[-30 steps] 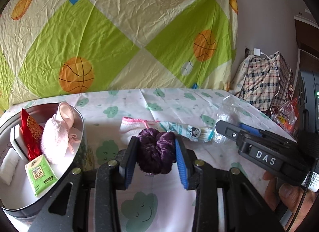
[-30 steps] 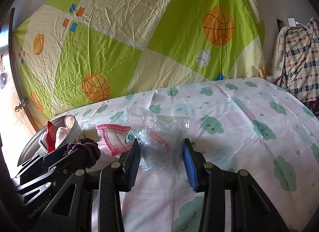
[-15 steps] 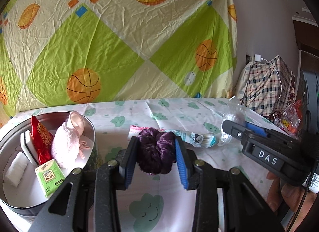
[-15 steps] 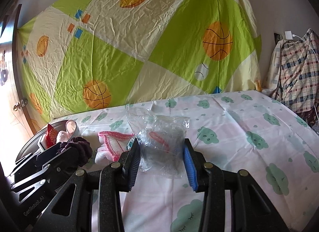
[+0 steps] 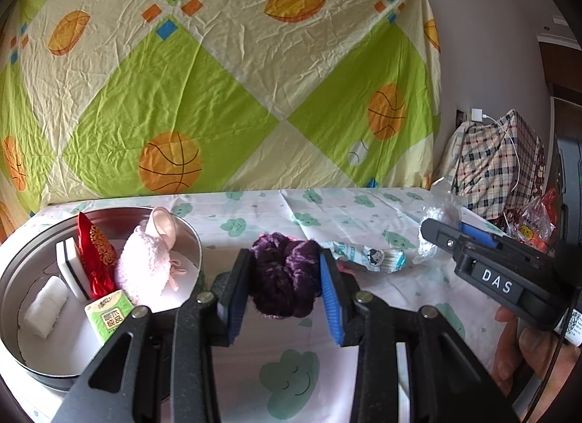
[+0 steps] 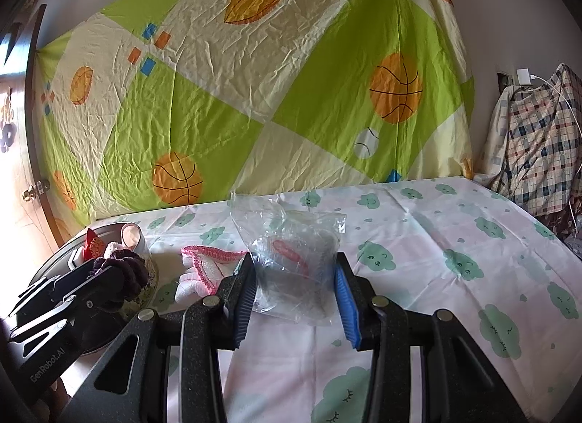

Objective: Organize soft objects
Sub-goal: 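Carry the scrunchie and plastic bag with both grippers over the tin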

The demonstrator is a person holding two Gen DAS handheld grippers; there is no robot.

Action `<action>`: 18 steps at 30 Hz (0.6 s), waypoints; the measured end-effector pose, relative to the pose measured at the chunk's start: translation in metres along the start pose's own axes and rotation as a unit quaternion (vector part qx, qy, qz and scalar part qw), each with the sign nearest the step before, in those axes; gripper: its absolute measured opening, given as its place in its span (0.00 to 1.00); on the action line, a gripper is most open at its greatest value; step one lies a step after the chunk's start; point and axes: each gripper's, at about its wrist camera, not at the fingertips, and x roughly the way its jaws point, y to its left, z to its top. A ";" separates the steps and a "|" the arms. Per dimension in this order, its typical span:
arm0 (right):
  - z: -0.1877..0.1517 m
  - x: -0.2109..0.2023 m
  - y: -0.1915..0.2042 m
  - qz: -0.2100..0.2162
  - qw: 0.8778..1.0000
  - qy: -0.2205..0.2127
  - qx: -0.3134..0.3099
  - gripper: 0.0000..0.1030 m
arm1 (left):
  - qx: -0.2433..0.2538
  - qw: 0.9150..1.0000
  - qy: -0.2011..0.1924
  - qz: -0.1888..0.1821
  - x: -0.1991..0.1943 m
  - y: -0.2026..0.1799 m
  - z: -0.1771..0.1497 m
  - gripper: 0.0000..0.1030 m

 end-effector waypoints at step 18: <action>-0.008 -0.007 0.043 0.050 0.998 -0.011 -0.029 0.42 | -0.036 0.999 -0.008 0.025 -0.010 0.039 -0.001 0.35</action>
